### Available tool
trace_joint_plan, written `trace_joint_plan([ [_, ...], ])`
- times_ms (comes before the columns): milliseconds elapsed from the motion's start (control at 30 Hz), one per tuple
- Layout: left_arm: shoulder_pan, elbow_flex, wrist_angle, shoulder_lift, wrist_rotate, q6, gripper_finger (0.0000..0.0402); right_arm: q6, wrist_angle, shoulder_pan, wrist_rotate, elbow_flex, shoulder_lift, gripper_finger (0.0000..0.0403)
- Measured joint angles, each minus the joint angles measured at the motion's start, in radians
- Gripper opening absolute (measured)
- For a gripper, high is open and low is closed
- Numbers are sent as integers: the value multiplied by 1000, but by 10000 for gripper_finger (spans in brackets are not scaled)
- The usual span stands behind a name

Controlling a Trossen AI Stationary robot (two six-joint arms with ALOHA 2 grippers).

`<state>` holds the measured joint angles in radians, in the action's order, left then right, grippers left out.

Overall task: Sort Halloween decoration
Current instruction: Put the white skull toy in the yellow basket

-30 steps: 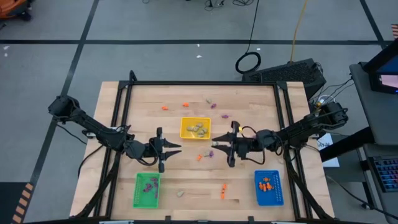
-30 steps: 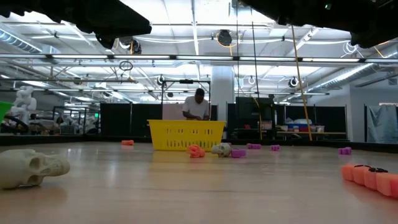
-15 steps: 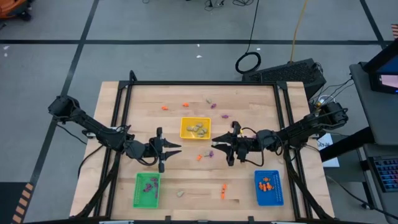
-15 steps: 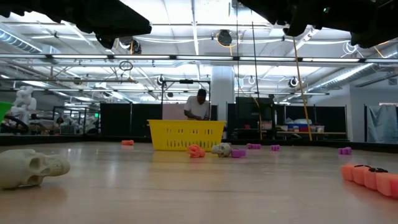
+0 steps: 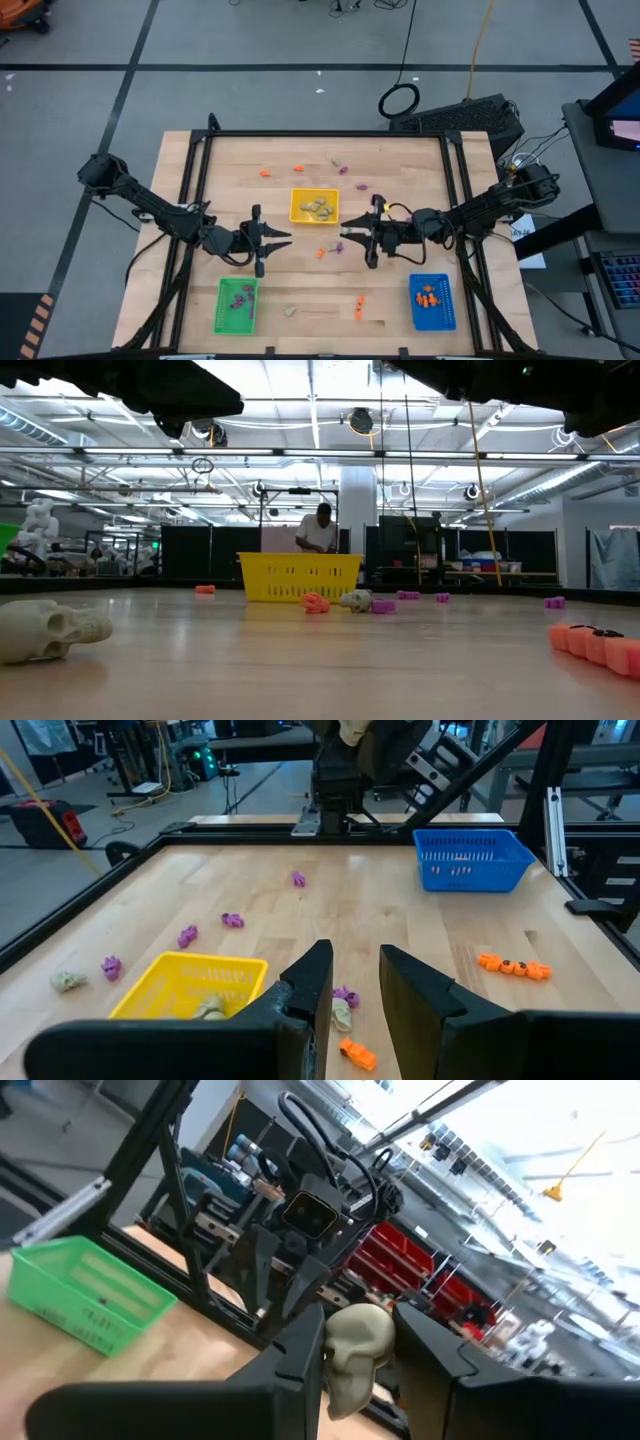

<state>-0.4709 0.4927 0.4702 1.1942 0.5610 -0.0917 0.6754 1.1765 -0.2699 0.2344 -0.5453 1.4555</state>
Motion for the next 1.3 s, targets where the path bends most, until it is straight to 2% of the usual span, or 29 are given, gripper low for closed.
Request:
trace_joint_plan([
  [300,0,0,0,0,0,0,83,-207,-2,0,0,0,0,80],
  [400,0,0,0,0,0,0,83,-331,-13,0,5,0,0,80],
  [533,0,0,0,0,0,0,83,-476,-33,12,88,-8,-1,80],
  [700,0,0,0,0,0,1,83,-640,-216,61,157,-63,0,80],
  [833,0,0,0,0,0,1,83,-717,-476,119,157,-158,0,80],
  [933,0,0,0,0,0,1,83,-742,-608,163,155,-218,10,80],
  [1000,0,0,0,0,0,2,83,-742,-654,189,137,-240,21,80],
  [1133,0,0,0,0,0,2,83,-757,-657,250,38,-249,57,80],
  [1300,0,0,0,0,0,2,83,-810,-657,316,-34,-250,128,80],
])
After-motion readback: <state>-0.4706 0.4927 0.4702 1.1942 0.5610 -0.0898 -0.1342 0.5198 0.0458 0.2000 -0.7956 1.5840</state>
